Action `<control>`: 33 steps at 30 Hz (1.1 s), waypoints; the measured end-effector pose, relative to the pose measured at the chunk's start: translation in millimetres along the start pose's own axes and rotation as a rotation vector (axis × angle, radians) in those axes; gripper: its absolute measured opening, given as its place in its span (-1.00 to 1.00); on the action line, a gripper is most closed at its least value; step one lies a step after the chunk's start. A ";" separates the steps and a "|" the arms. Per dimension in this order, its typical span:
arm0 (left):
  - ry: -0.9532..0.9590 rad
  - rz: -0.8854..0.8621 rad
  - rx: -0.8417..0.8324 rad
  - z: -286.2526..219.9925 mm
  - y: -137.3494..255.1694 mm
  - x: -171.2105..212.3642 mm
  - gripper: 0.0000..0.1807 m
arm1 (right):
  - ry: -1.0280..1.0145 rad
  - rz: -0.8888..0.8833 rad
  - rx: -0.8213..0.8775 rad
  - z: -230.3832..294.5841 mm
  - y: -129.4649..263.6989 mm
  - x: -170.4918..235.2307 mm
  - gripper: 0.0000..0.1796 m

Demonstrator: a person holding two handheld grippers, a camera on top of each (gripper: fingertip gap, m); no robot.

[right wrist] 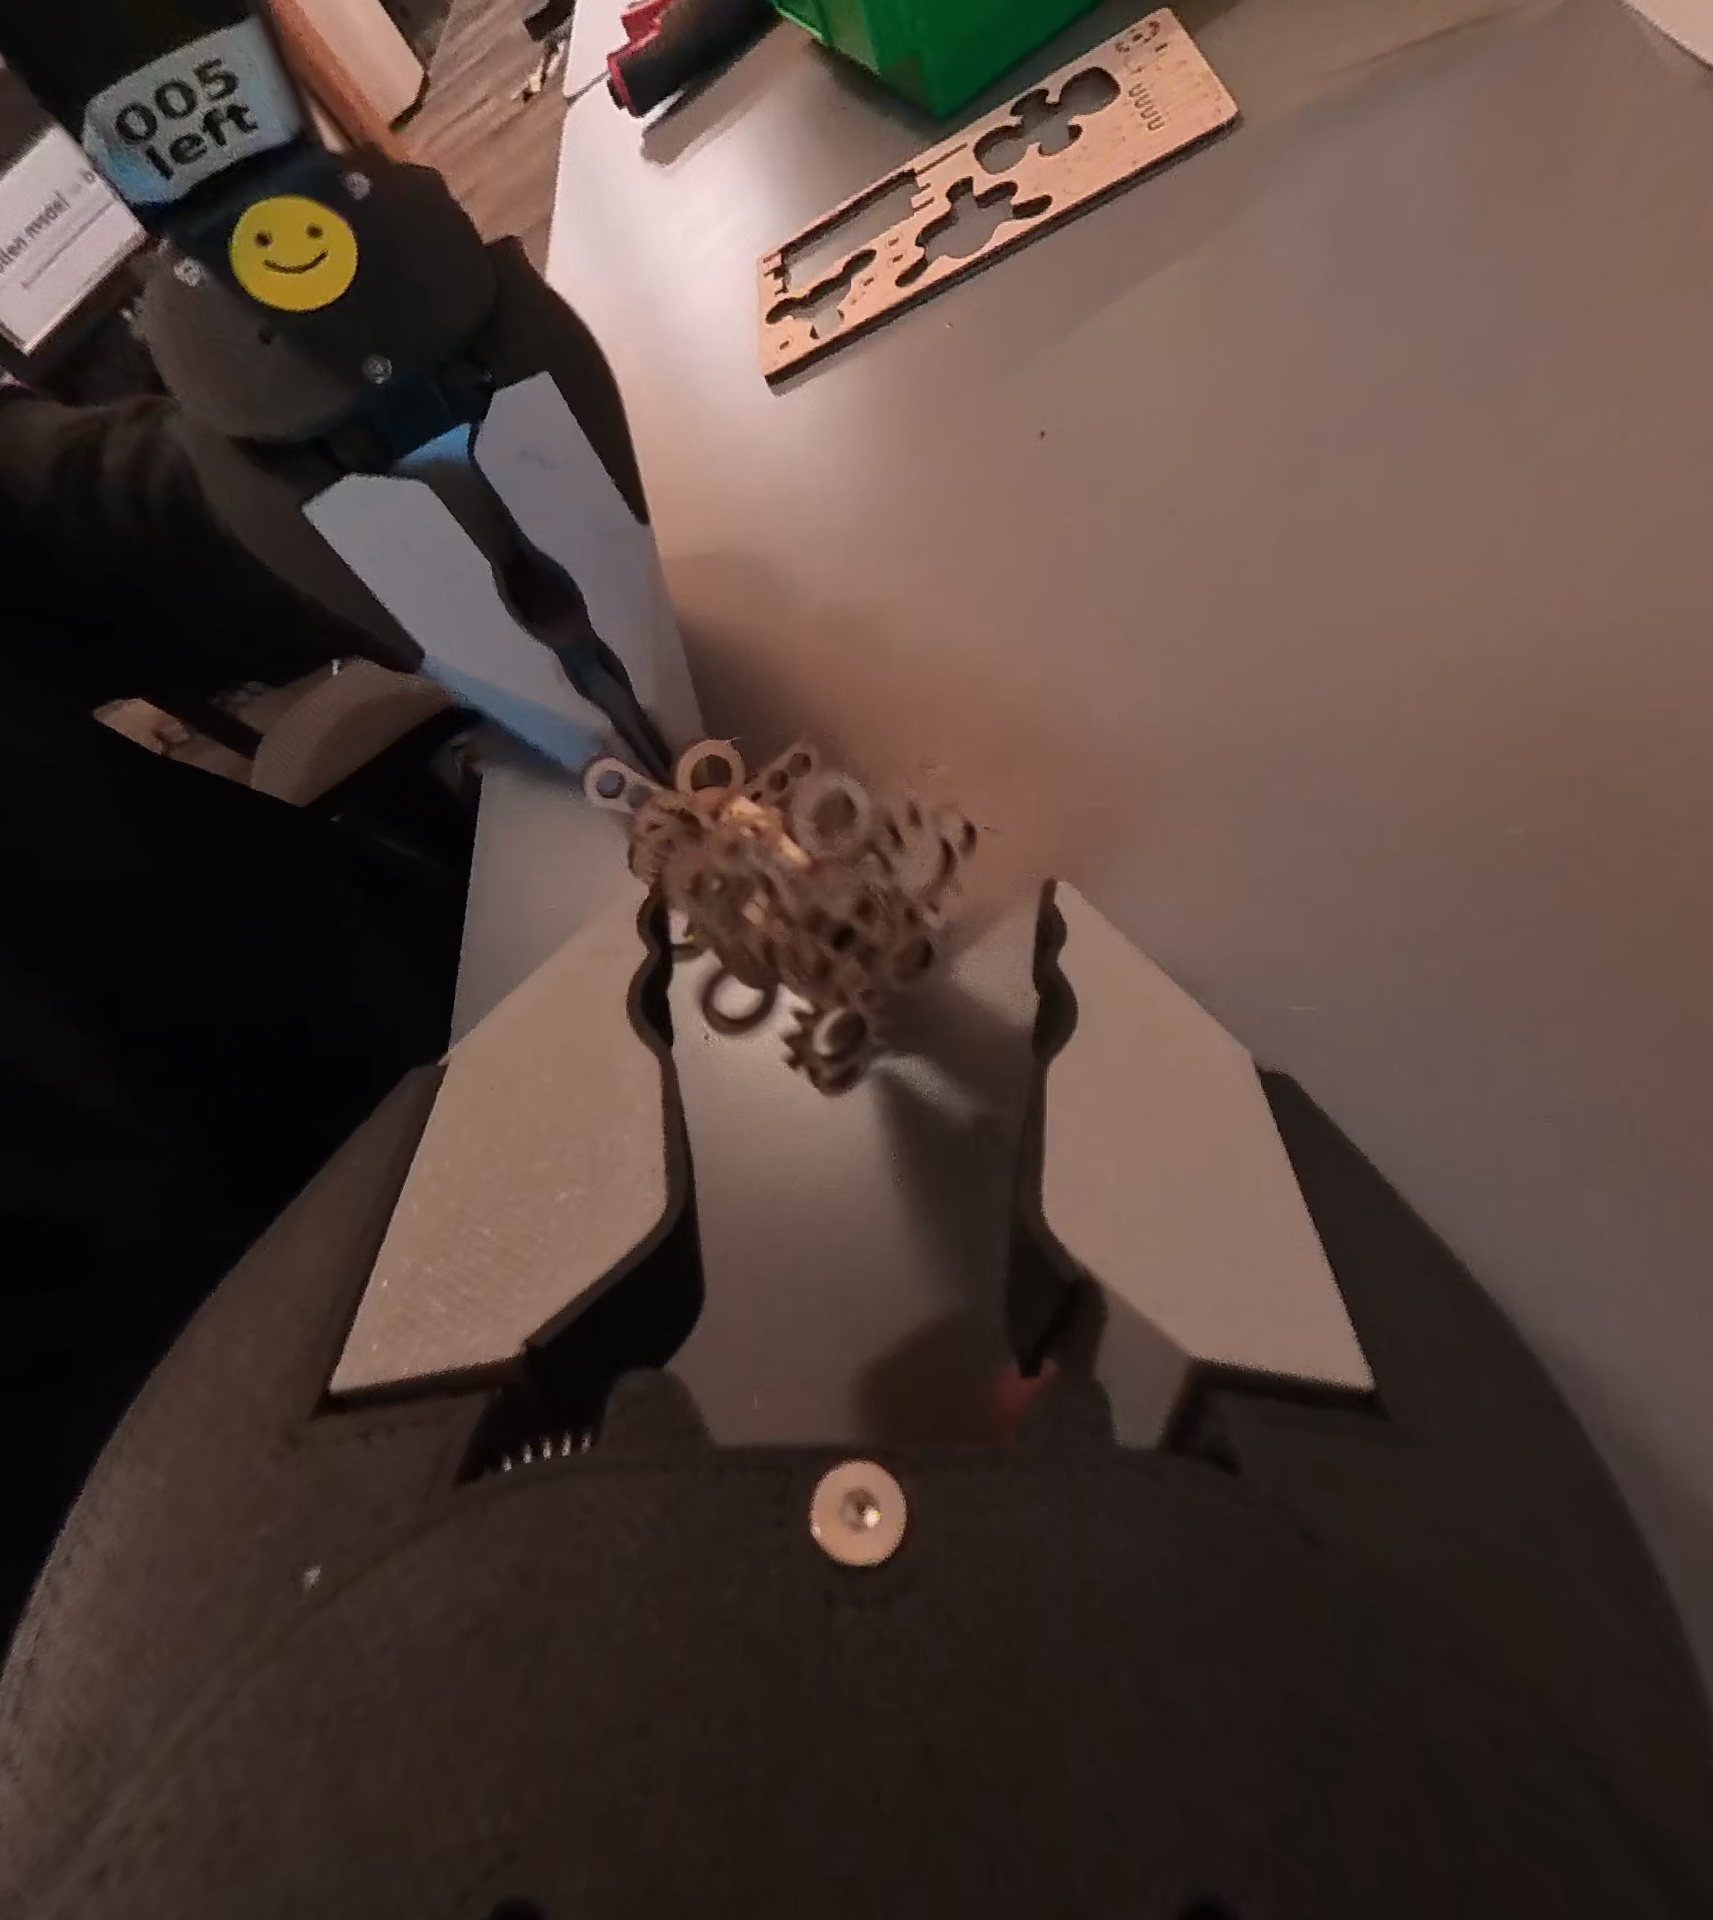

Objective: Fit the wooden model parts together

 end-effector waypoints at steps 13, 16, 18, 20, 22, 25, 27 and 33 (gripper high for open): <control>-0.015 -0.052 0.003 20.6 6.1 -6.3 -1.00 | 0.057 0.029 0.014 0.6 1.0 1.2 -0.13; -0.117 -0.046 -0.032 24.0 4.6 -2.9 -1.00 | 0.062 0.054 0.001 1.8 7.4 6.4 -0.15; -0.142 -0.052 -0.032 26.4 4.6 -3.3 -1.00 | 0.069 0.082 -0.005 2.4 11.2 11.6 -0.17; -0.146 -0.055 -0.027 30.5 5.0 -4.1 -1.00 | 0.096 0.110 0.006 1.9 15.4 14.5 -0.25; -0.152 -0.062 -0.016 33.3 5.7 -5.0 -1.00 | 0.122 0.122 0.012 1.8 17.4 14.6 -0.39; -0.173 -0.053 -0.004 35.5 5.7 -3.1 -1.00 | 0.136 0.147 0.030 -3.5 16.0 17.8 -0.49; -0.191 -0.045 -0.001 36.7 5.3 -1.4 -1.00 | 0.129 0.174 0.045 -9.5 13.2 21.6 -0.54; -0.231 -0.034 -0.016 43.7 3.8 0.3 -1.00 | 0.153 0.181 0.046 -12.8 4.5 14.5 -0.71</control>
Point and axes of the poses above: each gripper's, where its closed fingertips meet, y back along the fingers, x out of its underside, z = x × y across the jaws, the point moved 1 cm from there along y, back along the fingers, and after that the axes turned 14 degrees about -x, right-handed, at the moved point
